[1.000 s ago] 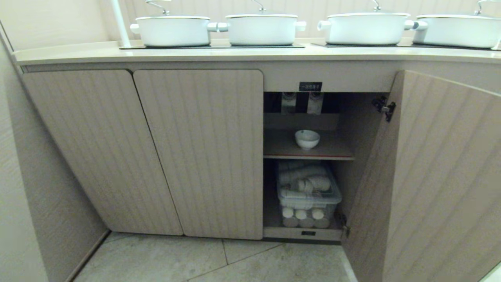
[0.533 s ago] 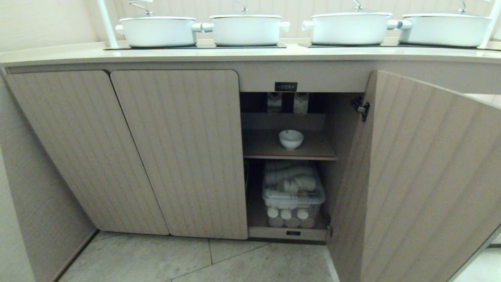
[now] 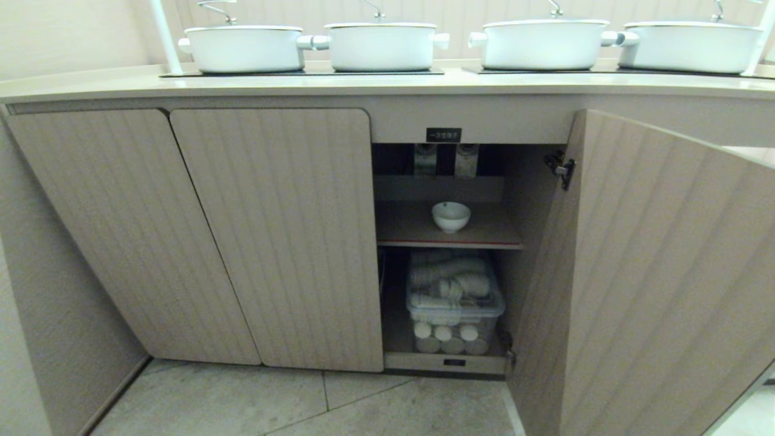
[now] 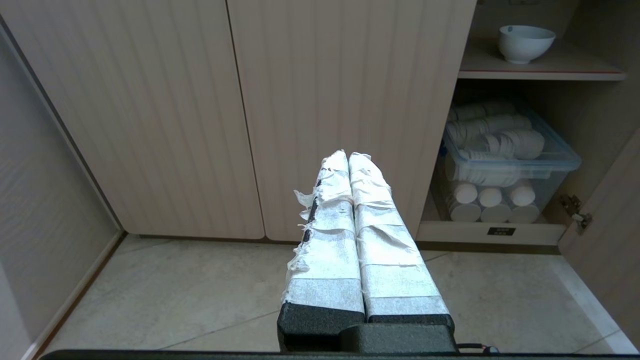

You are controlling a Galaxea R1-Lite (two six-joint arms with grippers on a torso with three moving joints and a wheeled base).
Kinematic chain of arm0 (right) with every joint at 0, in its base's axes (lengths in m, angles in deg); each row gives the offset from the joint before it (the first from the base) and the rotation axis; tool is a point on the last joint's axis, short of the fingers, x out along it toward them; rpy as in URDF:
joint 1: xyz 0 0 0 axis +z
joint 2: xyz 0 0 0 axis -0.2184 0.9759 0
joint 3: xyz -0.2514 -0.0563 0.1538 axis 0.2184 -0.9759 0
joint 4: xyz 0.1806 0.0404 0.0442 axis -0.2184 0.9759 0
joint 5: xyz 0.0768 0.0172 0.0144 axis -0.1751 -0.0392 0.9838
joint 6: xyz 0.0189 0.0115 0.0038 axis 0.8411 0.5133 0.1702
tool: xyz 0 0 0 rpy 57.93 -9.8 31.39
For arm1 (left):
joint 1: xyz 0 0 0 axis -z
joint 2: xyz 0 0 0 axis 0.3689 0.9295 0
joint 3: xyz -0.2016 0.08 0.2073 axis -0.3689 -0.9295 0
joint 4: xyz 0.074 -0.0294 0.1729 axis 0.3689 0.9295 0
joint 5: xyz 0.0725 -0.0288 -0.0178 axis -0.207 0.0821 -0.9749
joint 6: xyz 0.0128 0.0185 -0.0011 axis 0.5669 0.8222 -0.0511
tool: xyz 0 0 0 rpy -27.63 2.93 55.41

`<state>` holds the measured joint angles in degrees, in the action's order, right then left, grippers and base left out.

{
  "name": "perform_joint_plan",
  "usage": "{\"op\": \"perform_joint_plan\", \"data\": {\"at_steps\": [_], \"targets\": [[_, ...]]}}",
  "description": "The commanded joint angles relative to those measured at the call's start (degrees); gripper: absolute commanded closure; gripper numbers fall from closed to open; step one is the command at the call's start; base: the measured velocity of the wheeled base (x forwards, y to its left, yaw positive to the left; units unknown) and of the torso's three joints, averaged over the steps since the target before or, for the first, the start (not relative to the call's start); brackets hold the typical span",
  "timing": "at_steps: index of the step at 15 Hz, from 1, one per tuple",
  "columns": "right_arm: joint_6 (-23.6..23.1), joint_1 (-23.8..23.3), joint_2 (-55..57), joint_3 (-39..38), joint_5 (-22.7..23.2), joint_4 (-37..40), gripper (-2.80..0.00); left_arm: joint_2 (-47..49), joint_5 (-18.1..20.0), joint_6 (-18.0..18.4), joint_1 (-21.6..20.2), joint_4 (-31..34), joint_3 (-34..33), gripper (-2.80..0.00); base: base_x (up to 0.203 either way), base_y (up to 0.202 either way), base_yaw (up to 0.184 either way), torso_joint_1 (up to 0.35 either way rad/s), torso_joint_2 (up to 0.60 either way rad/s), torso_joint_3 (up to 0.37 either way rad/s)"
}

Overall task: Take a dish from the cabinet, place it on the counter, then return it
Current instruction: Close the cabinet door

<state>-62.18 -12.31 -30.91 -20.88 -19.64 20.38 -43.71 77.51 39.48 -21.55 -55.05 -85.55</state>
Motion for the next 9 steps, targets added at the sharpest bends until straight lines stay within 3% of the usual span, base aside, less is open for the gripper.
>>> {"op": "perform_joint_plan", "data": {"at_steps": [1, 9], "targets": [[-0.03, 0.05, 0.07, 0.00, 0.00, -0.01, 0.00, 0.00, 0.02, -0.02, -0.01, -0.07, 0.01, 0.00, 0.000, 0.000, 0.000, 0.000, 0.00, 0.000], [-0.03, 0.05, 0.07, 0.00, 0.00, -0.01, 0.00, 0.00, 0.02, -0.02, -0.01, 0.01, 0.01, 0.00, 0.000, 0.000, 0.000, 0.000, 0.00, 0.000]]}}
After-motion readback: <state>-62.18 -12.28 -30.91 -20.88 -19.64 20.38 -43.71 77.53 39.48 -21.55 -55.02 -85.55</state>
